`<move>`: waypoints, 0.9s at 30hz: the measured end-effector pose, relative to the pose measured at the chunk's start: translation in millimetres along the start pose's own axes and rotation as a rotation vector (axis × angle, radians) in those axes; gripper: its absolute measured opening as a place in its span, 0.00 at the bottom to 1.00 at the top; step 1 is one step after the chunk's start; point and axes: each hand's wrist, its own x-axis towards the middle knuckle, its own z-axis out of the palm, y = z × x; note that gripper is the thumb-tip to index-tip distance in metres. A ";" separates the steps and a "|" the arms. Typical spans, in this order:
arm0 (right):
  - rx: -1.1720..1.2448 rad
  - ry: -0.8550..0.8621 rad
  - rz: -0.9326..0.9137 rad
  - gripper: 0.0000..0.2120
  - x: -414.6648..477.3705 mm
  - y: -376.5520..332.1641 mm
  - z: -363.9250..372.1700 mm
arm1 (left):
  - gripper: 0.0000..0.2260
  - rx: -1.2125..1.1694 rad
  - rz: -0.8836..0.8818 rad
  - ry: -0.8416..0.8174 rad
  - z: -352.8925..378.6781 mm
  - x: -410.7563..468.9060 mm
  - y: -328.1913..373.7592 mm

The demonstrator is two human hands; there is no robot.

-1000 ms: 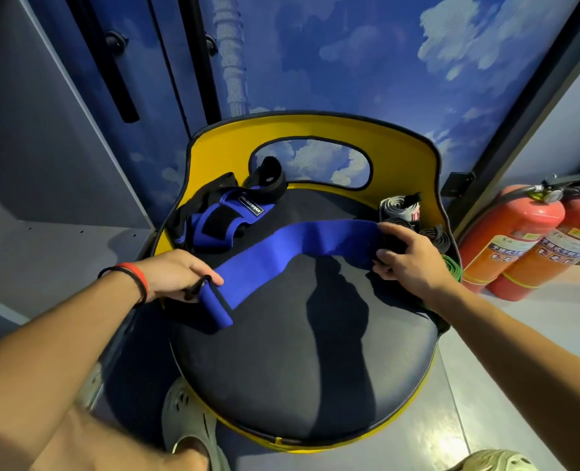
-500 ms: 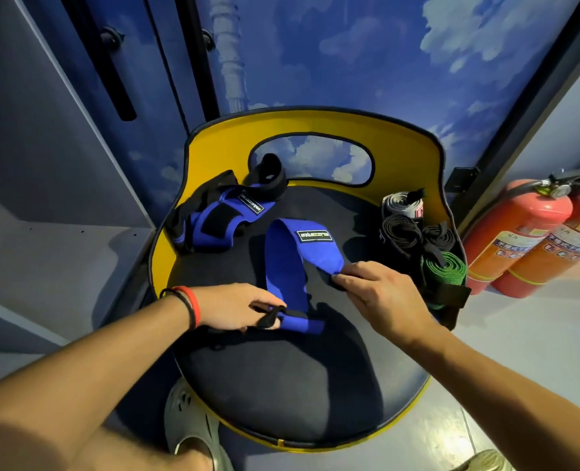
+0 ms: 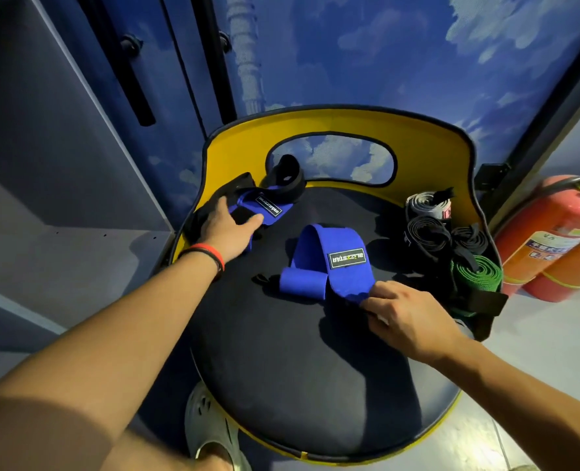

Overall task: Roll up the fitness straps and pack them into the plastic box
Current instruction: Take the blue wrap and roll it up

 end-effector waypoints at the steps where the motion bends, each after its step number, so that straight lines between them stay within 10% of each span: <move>1: 0.007 -0.032 0.004 0.18 0.8 -2.7 0.6 | 0.43 -0.108 -0.089 -0.008 1.6 4.1 -2.9; 6: 0.070 -0.138 0.016 0.20 0.8 -7.7 1.9 | 0.21 -0.070 -0.055 -0.012 2.7 -0.6 -19.1; 12: 0.083 -0.231 -0.060 0.12 3.0 -11.0 -0.7 | 0.36 -0.095 -0.027 -0.476 -6.1 -15.9 -28.6; 17: 0.113 -0.291 -0.150 0.13 -9.0 -20.8 -7.3 | 0.18 -0.026 -0.150 -0.747 -29.4 -27.4 -28.4; 22: 0.138 -0.219 -0.098 0.11 4.9 -31.9 -17.9 | 0.21 0.404 -0.176 -0.594 -41.3 -23.7 -18.1; 27: -0.090 -0.102 -0.171 0.24 38.0 -26.1 -12.3 | 0.12 0.590 0.497 -0.040 -16.0 -35.5 8.6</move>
